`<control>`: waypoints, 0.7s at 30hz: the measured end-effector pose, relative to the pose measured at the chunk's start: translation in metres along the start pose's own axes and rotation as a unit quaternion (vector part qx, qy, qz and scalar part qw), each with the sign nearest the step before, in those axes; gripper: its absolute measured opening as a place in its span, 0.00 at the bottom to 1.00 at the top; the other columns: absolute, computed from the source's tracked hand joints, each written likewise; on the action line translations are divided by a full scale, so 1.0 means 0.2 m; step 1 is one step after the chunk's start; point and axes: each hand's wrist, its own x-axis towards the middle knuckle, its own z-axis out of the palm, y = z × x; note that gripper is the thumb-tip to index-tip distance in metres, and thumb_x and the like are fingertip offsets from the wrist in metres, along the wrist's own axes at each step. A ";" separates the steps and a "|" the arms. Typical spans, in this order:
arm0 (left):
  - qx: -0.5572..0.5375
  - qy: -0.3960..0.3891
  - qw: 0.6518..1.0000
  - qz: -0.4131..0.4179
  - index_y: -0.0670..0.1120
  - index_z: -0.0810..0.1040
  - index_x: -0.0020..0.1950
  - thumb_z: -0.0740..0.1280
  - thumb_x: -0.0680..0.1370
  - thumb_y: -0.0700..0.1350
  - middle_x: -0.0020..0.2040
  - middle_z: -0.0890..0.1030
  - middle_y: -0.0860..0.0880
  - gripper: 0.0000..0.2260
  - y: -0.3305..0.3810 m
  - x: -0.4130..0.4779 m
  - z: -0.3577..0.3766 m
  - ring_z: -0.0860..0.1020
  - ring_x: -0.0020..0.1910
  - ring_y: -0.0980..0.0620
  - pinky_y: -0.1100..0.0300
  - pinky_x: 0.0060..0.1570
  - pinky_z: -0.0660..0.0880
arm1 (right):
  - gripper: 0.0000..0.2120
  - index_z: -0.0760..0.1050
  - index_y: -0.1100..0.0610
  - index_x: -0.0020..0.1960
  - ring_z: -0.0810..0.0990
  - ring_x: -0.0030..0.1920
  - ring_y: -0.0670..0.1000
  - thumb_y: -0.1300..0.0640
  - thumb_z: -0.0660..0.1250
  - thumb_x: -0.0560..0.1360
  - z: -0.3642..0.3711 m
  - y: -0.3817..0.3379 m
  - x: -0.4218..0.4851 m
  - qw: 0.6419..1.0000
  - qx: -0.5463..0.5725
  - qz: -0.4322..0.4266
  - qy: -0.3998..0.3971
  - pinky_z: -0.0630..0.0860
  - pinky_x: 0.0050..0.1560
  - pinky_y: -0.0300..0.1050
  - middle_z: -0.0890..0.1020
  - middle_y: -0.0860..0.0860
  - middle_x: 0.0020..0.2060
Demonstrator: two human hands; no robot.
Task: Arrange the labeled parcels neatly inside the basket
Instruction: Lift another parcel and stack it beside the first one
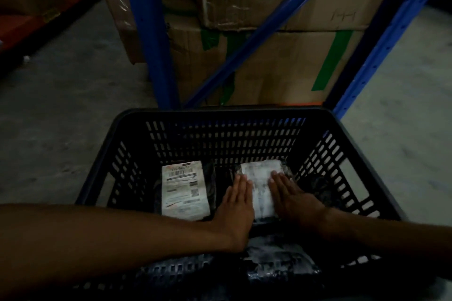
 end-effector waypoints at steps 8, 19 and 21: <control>0.089 0.021 0.995 0.034 0.36 0.34 0.79 0.60 0.81 0.49 0.79 0.32 0.36 0.40 -0.03 0.07 0.04 0.33 0.79 0.39 0.49 0.80 0.40 | 0.26 0.81 0.69 0.57 0.84 0.54 0.65 0.61 0.46 0.79 0.00 -0.02 -0.01 0.987 -0.158 -0.006 -0.023 0.84 0.42 0.50 0.83 0.67 0.54; -0.544 0.129 0.829 0.012 0.51 0.75 0.70 0.63 0.62 0.74 0.68 0.79 0.52 0.42 -0.33 -0.14 -0.68 0.76 0.68 0.53 0.52 0.72 0.68 | 0.18 0.78 0.48 0.59 0.82 0.53 0.37 0.40 0.67 0.74 -0.66 0.21 0.13 0.885 0.454 -0.041 0.091 0.78 0.51 0.29 0.84 0.41 0.53; -0.625 0.141 0.767 -0.019 0.53 0.78 0.67 0.71 0.60 0.71 0.65 0.82 0.53 0.40 -0.33 -0.17 -0.68 0.80 0.65 0.52 0.51 0.70 0.71 | 0.19 0.80 0.54 0.56 0.85 0.51 0.43 0.41 0.68 0.73 -0.70 0.15 0.21 0.817 0.566 0.044 0.095 0.80 0.49 0.35 0.86 0.48 0.49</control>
